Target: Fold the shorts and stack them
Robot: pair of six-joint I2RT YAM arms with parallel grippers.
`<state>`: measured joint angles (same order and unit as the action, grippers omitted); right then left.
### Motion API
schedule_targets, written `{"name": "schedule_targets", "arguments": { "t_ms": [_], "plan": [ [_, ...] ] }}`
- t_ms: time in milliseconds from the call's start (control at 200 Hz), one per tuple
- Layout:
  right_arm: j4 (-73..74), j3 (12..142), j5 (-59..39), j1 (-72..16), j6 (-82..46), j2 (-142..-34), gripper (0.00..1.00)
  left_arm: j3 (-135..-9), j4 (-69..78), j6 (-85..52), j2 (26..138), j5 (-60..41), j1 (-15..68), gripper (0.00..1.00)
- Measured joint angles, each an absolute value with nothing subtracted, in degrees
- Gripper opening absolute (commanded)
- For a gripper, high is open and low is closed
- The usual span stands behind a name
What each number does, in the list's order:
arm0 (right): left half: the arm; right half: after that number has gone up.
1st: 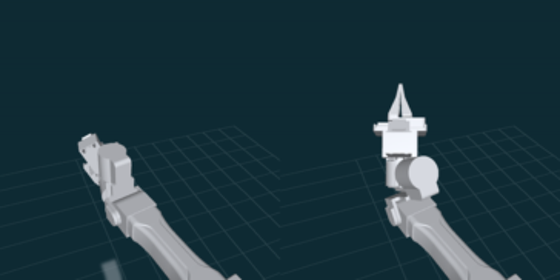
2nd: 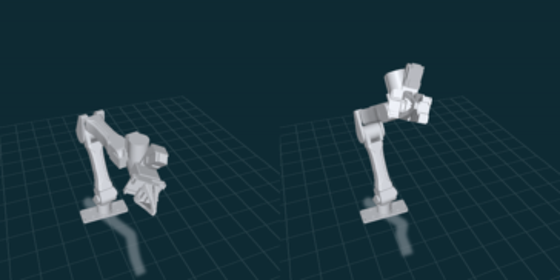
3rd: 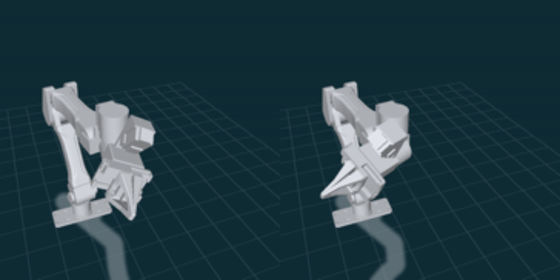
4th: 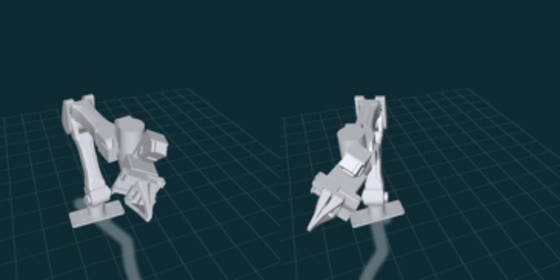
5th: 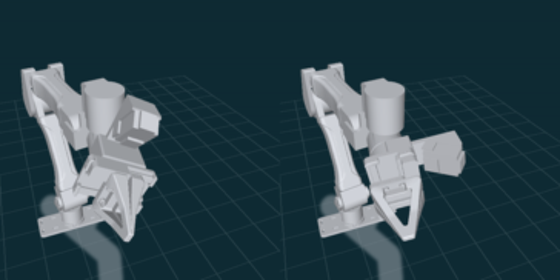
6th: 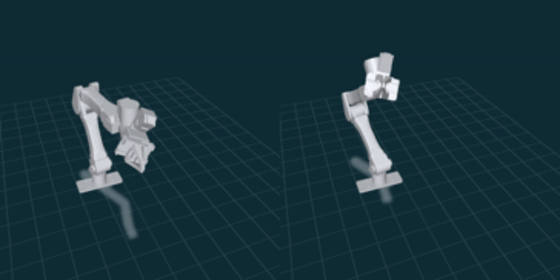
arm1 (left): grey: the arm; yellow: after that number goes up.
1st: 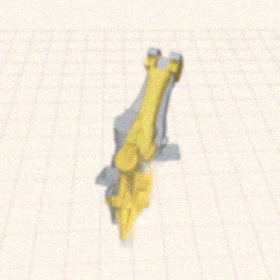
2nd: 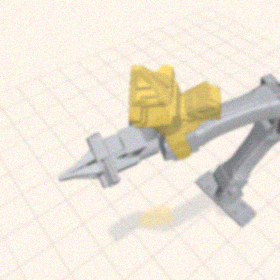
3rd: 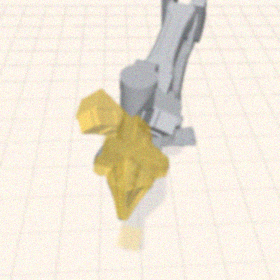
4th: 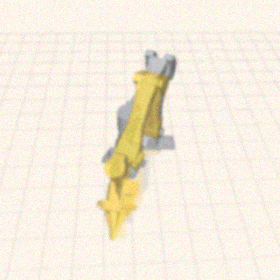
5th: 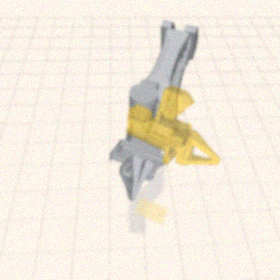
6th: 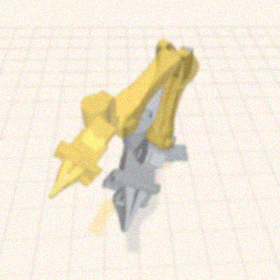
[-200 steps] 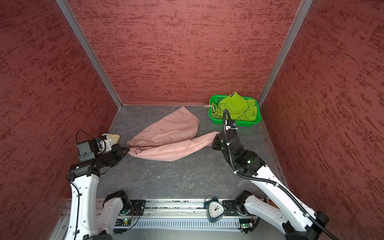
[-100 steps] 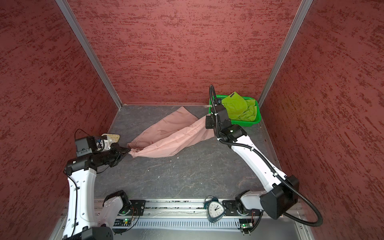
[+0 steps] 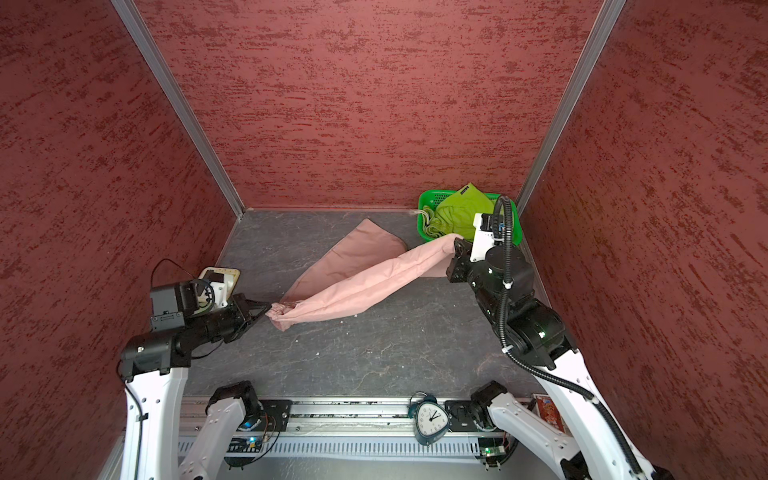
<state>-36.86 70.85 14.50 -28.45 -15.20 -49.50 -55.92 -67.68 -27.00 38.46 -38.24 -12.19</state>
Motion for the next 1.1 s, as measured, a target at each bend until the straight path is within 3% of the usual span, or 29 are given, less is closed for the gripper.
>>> {"name": "schedule_targets", "arguments": {
  "t_ms": [180,436,721,1097],
  "plan": [
    [-39.22,71.64,13.65,-28.45,-15.35,-57.63,0.00,-53.56,-69.14,-27.53,36.84,-36.91,-11.55,0.00],
    [-42.35,83.29,10.48,-27.77,-9.80,-79.85,0.00,-48.38,-69.28,-29.78,38.63,-36.47,-12.05,0.00],
    [-42.65,97.56,6.28,-25.85,-4.12,-98.54,0.00,-47.33,-70.87,-27.90,47.03,-39.22,-21.61,0.00],
    [-45.91,117.69,1.74,-24.69,0.08,-118.58,0.00,-47.77,-67.92,-26.02,62.98,-40.03,-27.18,0.00]
  ]
}}
